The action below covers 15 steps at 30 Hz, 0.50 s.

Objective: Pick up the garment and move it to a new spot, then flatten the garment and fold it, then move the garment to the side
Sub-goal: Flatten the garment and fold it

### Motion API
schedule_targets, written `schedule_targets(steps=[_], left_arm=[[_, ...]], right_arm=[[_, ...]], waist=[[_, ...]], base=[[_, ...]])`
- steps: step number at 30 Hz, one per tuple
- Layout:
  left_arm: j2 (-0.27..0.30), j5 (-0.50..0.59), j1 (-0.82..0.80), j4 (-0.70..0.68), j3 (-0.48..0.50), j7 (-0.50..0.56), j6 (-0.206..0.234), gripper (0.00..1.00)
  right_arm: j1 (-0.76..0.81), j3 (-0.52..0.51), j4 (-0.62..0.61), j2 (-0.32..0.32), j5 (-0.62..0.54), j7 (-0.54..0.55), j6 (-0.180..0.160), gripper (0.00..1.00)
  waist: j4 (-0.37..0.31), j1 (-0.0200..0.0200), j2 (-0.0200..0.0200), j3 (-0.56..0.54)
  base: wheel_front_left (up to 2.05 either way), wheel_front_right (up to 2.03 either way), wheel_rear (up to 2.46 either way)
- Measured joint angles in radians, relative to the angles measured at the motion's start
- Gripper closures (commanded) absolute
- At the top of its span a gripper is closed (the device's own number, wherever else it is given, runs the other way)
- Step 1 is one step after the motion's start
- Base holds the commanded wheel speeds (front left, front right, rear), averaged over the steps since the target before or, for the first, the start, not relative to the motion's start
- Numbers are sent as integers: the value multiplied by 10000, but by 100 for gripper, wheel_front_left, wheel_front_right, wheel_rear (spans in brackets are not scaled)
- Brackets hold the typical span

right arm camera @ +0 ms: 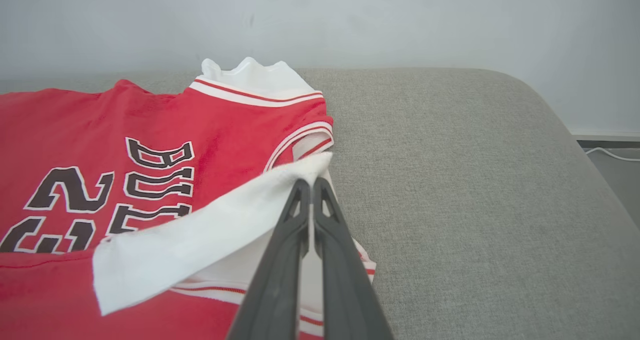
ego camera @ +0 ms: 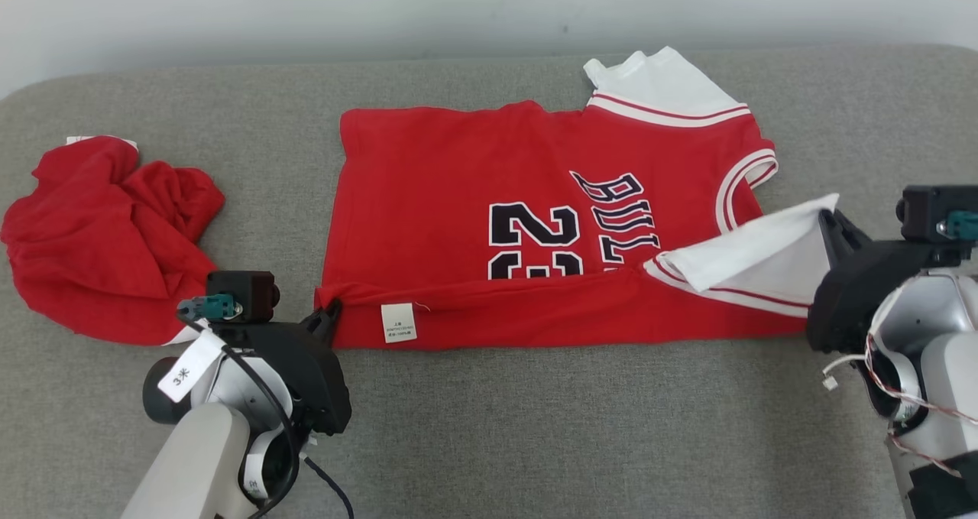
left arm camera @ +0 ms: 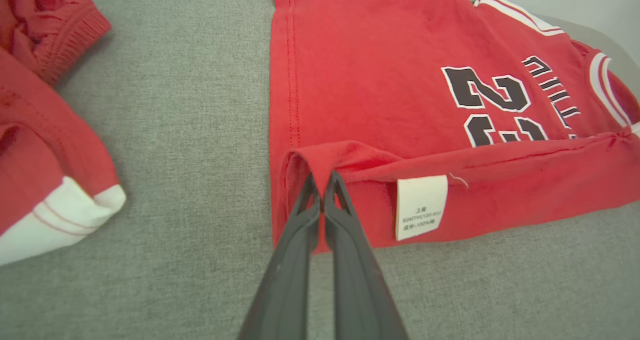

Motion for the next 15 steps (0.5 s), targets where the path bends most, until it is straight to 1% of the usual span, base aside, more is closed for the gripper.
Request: schedule_targets(steps=[4, 11, 15], left_arm=[[-86, 0, -77, 249, -15, 12, 19, 100], [-238, 13, -546, 573, -10, -8, 44, 100], [-297, 209, -769, 727, -19, -82, 107, 100]], right_arm=[[-418, 144, 414, 21, -23, -247, 98, 100], [-872, 201, 1101, 61, -111, -729, 96, 100], [-1038, 157, 1430, 81, -196, -1030, 69, 100]], waist=[[-11, 0, 0, 123], [17, 0, 0, 256], [56, 0, 0, 316]], base=[[0, 0, 0], [0, 0, 0], [0, 0, 0]])
